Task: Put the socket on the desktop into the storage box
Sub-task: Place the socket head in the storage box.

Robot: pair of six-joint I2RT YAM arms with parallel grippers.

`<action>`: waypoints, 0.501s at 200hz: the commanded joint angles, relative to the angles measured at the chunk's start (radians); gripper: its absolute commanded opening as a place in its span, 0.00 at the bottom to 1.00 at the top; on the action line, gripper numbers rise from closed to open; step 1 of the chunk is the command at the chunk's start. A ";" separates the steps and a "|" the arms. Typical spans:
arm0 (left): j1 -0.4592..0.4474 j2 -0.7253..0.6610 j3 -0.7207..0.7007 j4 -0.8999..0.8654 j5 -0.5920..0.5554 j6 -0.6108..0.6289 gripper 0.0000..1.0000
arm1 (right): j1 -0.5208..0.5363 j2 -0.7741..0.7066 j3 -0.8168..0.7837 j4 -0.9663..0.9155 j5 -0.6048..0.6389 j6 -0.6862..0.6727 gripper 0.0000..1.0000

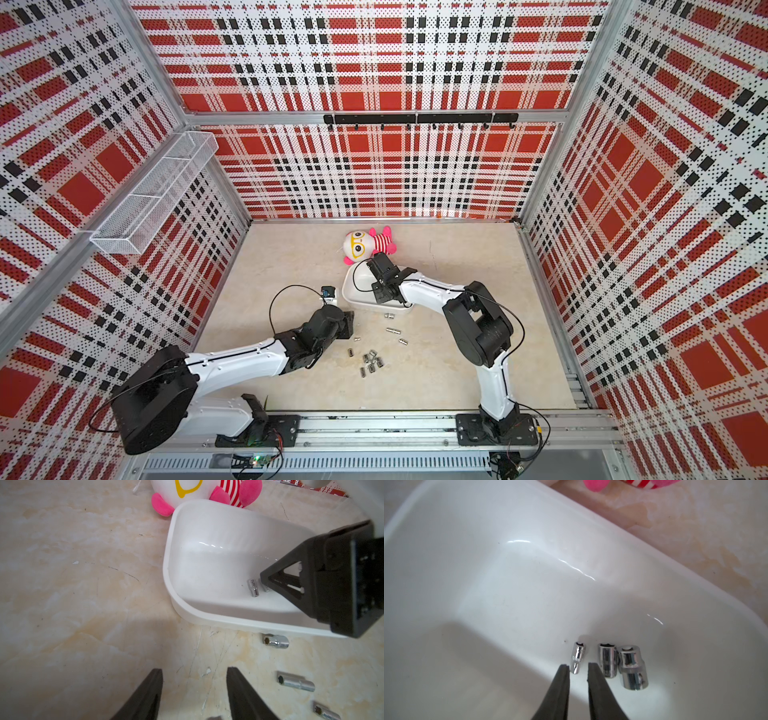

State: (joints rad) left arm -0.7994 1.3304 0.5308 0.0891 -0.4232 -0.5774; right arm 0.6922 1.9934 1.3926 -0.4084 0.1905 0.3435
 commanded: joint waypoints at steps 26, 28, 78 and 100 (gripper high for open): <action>0.002 -0.019 0.000 0.005 0.001 0.000 0.55 | -0.026 0.026 0.015 -0.001 -0.031 0.006 0.28; 0.002 -0.019 0.000 0.006 0.001 0.000 0.55 | -0.026 0.027 0.014 0.000 -0.032 0.005 0.28; 0.002 -0.013 0.001 0.006 0.003 0.001 0.55 | -0.030 -0.005 0.012 0.000 -0.040 0.009 0.29; 0.002 -0.012 0.001 0.006 0.003 0.002 0.55 | -0.029 -0.025 0.021 -0.013 -0.043 0.009 0.29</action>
State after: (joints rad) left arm -0.7994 1.3304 0.5308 0.0891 -0.4232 -0.5774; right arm 0.6662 1.9991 1.3926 -0.4076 0.1562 0.3454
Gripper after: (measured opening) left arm 0.554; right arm 0.289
